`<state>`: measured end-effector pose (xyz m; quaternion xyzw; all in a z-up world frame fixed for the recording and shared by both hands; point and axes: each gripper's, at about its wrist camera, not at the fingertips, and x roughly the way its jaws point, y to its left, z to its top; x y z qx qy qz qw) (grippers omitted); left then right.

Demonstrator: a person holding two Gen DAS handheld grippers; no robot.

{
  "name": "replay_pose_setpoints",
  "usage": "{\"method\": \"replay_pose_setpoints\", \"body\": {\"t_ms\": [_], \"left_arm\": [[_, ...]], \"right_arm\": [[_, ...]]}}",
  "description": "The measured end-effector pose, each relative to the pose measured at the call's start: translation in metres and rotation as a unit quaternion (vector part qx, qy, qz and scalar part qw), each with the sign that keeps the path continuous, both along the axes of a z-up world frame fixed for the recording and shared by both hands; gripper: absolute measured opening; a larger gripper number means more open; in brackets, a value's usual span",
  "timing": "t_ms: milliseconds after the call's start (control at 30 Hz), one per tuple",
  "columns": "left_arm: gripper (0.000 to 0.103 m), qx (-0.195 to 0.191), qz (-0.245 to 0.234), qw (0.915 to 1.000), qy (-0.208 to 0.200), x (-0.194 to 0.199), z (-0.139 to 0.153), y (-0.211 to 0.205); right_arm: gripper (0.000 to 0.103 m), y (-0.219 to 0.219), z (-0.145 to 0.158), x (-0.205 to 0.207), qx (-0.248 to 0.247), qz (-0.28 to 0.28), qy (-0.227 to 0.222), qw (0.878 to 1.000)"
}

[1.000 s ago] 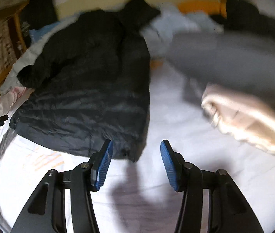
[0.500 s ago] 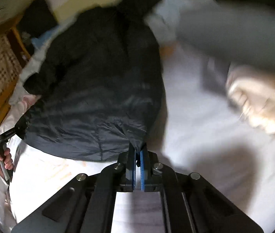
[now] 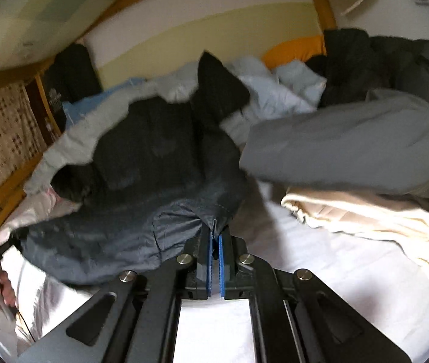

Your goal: Fold large clothes

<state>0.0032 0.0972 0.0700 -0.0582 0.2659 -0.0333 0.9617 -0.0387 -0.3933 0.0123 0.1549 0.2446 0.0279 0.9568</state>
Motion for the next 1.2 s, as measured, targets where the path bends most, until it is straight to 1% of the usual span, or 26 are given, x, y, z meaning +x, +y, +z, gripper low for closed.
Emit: {"method": "replay_pose_setpoints", "body": {"t_ms": [67,133,200,233,300,367,433,500,533,567,600,633,667,700,767,800,867,900,933,967,1000,1033,1067,1100,1133,1200], "left_arm": [[0.006,-0.019,0.011,0.9997,-0.01,-0.014,0.012,0.006],[0.006,-0.033,0.048,0.9982,-0.017,-0.024,0.025,0.016],[0.006,-0.065,0.055,0.9962,-0.016,-0.028,0.037,0.027],[0.006,-0.077,0.051,0.9956,-0.012,-0.029,0.046,0.031],[0.006,-0.06,0.051,0.9967,-0.019,-0.026,0.061,0.03],[0.008,-0.038,0.064,0.9972,-0.002,-0.007,0.063,0.027],[0.008,-0.014,0.071,0.9966,0.04,0.029,0.05,0.022],[0.008,0.004,0.069,0.9934,0.091,0.073,0.022,0.018],[0.008,0.007,0.07,0.9911,0.114,0.09,0.004,0.016],[0.008,0.007,0.068,0.9892,0.13,0.1,-0.014,0.013],[0.008,0.005,0.063,0.9873,0.146,0.109,-0.029,0.012],[0.008,0.007,0.059,0.9841,0.167,0.117,-0.045,0.009],[0.008,0.011,0.058,0.9816,0.181,0.122,-0.057,0.007],[0.008,0.024,0.056,0.9797,0.191,0.127,-0.068,0.004],[0.012,0.054,0.065,0.9776,0.193,0.134,-0.086,0.003],[0.013,0.049,0.069,0.9766,0.198,0.136,-0.091,0.005],[0.014,0.029,0.071,0.9767,0.2,0.139,-0.091,0.011],[0.016,0.028,0.072,0.9785,0.191,0.136,-0.087,0.012],[0.025,0.035,0.075,0.981,0.176,0.132,-0.08,0.012],[0.043,0.043,0.08,0.9828,0.161,0.126,-0.074,0.009],[0.054,0.056,0.082,0.9849,0.142,0.121,-0.067,0.007],[0.07,0.081,0.088,0.9848,0.126,0.116,-0.061,0.004],[0.074,0.11,0.097,0.9829,0.112,0.113,-0.057,0.001],[0.074,0.139,0.106,0.9799,0.096,0.109,-0.053,-0.002],[0.074,0.153,0.109,0.979,0.081,0.105,-0.05,-0.004],[0.074,0.139,0.088,0.9846,0.06,0.093,-0.04,-0.005]], "right_arm": [[0.004,-0.006,0.008,-0.014,0.002,0.008,-0.024,1.0],[0.004,-0.005,0.019,-0.028,-0.006,0.017,-0.056,0.998],[0.004,-0.008,0.03,-0.041,-0.007,0.027,-0.087,0.996],[0.004,-0.009,0.036,-0.046,0.009,0.033,-0.098,0.995],[0.004,-0.007,0.046,-0.047,0.015,0.032,-0.103,0.994],[0.003,0.002,0.048,-0.028,-0.013,0.017,-0.077,0.997],[0.004,0.011,0.038,0.009,-0.024,0.005,-0.038,0.999],[0.004,0.019,0.017,0.047,-0.049,-0.004,0.004,0.999],[0.004,0.022,-0.004,0.07,-0.07,-0.008,0.028,0.997],[0.004,0.023,-0.016,0.079,-0.081,-0.009,0.038,0.996],[0.004,0.023,-0.035,0.092,-0.091,-0.012,0.061,0.994],[0.004,0.02,-0.057,0.104,-0.087,-0.013,0.096,0.992],[0.004,0.019,-0.069,0.109,-0.079,-0.012,0.113,0.99],[0.004,0.019,-0.077,0.113,-0.074,-0.01,0.123,0.99],[0.004,0.024,-0.08,0.113,-0.096,-0.014,0.117,0.988],[0.004,0.026,-0.078,0.112,-0.106,-0.018,0.108,0.988],[0.008,0.026,-0.074,0.109,-0.102,-0.028,0.101,0.989],[0.019,0.022,-0.074,0.106,-0.097,-0.037,0.103,0.989],[0.029,0.014,-0.071,0.102,-0.087,-0.051,0.1,0.99],[0.033,0.009,-0.068,0.098,-0.076,-0.059,0.094,0.991],[0.039,0.001,-0.062,0.092,-0.061,-0.067,0.084,0.992],[0.046,-0.001,-0.057,0.087,-0.051,-0.073,0.075,0.993],[0.048,-0.004,-0.052,0.083,-0.045,-0.076,0.067,0.994],[0.049,-0.008,-0.048,0.078,-0.041,-0.079,0.058,0.994],[0.05,-0.01,-0.042,0.073,-0.041,-0.08,0.048,0.995],[0.052,-0.011,-0.037,0.068,-0.044,-0.083,0.042,0.995]]}}
